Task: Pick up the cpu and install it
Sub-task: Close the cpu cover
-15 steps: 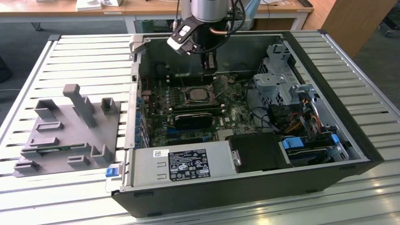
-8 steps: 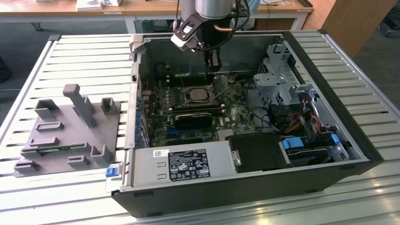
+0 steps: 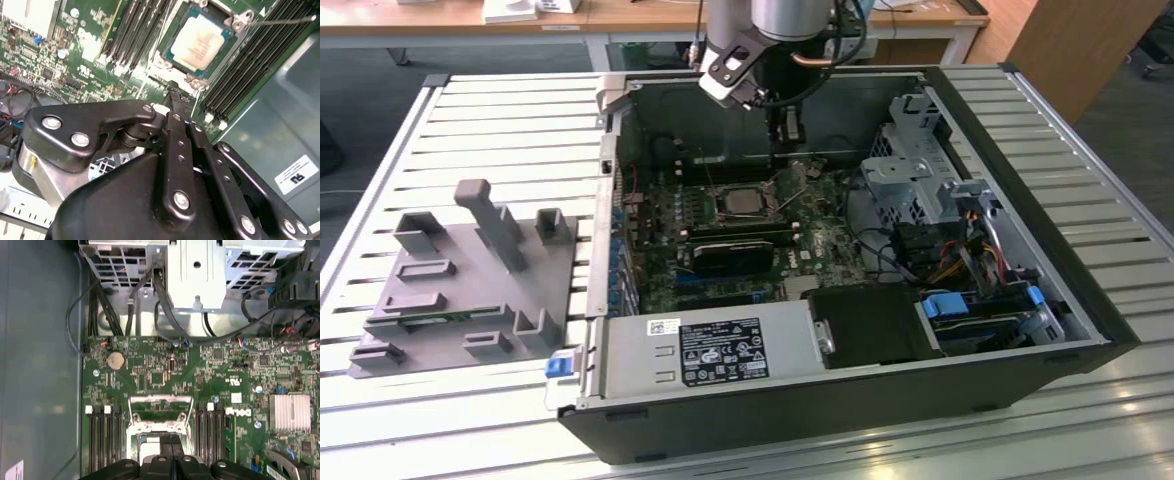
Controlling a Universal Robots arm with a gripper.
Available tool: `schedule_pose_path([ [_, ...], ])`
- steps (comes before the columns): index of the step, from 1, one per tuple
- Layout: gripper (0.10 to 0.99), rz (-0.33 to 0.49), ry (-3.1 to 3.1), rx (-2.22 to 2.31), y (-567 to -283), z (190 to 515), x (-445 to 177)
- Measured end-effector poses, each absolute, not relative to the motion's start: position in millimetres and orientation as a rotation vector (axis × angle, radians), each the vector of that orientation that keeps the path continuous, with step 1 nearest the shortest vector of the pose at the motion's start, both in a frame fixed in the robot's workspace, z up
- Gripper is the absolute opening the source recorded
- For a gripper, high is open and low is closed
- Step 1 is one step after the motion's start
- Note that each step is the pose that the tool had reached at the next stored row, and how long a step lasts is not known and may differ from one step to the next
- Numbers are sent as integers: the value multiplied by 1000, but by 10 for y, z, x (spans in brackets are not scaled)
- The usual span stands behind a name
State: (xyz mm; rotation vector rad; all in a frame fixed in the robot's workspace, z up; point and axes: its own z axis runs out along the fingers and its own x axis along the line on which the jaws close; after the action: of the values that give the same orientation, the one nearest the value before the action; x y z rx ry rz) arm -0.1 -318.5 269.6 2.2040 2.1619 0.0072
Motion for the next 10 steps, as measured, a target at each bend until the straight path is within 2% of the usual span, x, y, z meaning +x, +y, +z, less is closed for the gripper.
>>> schedule_pose_path([
  [10,106,7,2162,2204,-3185,2684,77],
])
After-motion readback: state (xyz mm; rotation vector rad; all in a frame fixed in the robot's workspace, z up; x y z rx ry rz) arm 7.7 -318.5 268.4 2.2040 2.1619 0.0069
